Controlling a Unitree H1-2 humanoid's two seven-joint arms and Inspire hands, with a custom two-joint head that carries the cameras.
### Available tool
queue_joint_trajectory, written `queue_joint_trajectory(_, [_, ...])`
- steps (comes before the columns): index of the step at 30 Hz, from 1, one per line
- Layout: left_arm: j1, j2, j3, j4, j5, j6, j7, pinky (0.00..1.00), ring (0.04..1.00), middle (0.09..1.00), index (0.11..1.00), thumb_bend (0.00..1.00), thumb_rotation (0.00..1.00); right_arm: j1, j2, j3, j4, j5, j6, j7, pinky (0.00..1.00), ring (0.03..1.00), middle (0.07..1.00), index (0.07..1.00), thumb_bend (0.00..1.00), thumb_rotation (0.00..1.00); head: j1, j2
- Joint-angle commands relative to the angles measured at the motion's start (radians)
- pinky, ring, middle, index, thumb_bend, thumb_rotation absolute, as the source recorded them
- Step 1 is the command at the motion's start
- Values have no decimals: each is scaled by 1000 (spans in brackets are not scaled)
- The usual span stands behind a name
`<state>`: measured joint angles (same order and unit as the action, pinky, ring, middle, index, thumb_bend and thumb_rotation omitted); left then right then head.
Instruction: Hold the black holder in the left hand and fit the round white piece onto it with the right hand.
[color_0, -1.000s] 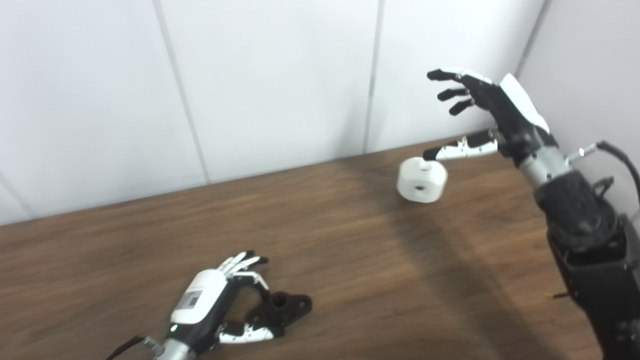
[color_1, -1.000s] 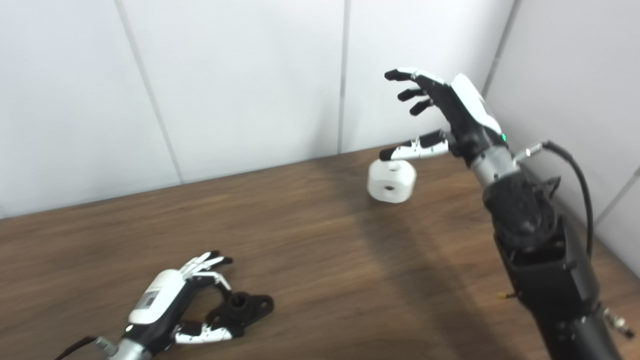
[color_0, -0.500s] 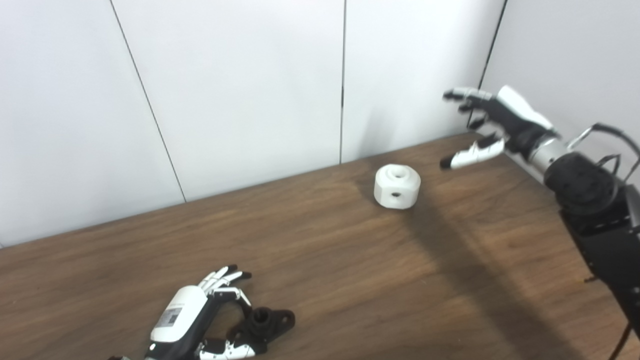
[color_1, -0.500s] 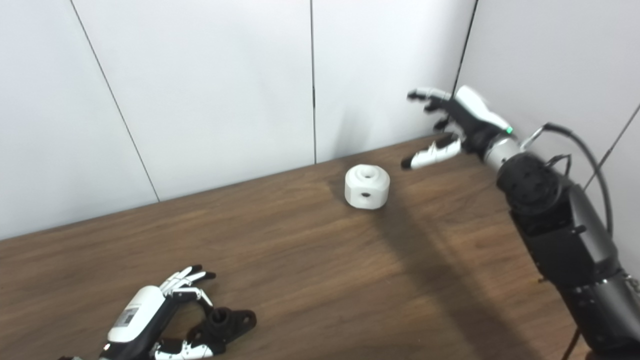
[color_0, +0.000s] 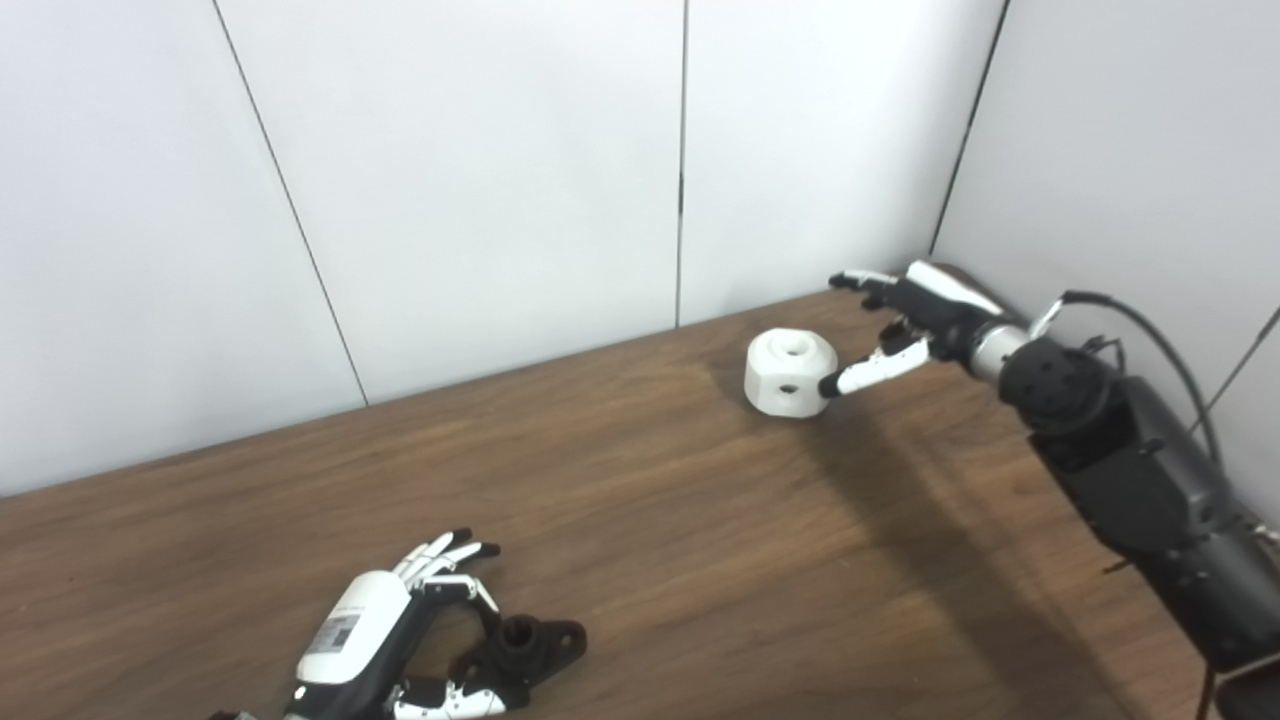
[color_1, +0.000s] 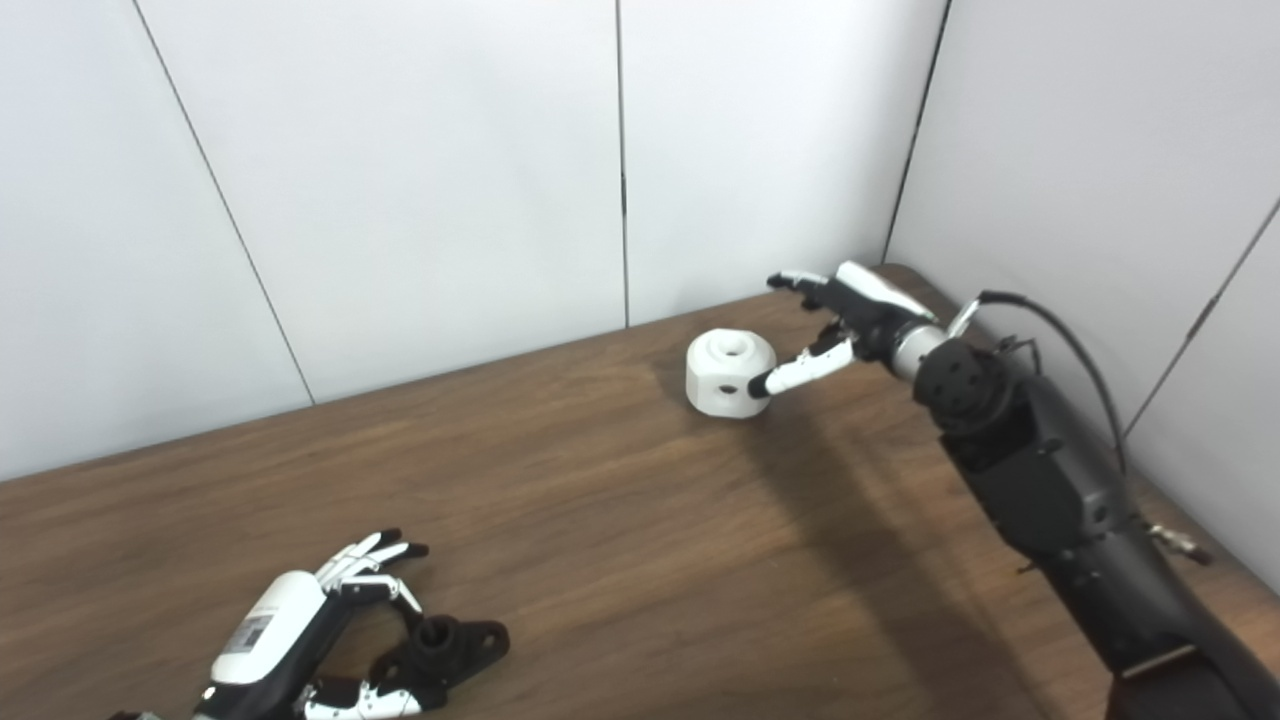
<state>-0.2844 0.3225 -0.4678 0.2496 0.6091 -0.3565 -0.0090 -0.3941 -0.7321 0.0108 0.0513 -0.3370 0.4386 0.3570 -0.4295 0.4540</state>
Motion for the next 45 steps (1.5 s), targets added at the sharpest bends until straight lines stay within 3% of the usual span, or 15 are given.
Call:
queue_joint_trajectory(1, [106,36,-18,129,38,37,-27,944,951,872,484,522,50,-60,-9,-1,9,-4,-11,-16,738,930,978,936,976,386,-1,0])
queue_joint_trajectory(11, [120,41,-17,95,42,54,-48,920,940,865,484,522,48,-65,42,30,80,-35,-1,-50,713,907,977,947,905,370,6,4])
queue_joint_trajectory(34, [143,43,-15,14,36,100,-91,908,925,861,484,521,47,-91,116,57,189,-32,-49,-136,699,871,932,906,909,309,25,21])
queue_joint_trajectory(45, [145,35,-15,15,28,102,-90,900,929,860,484,521,46,-118,145,114,236,-63,-65,-155,659,837,910,871,898,282,37,33])
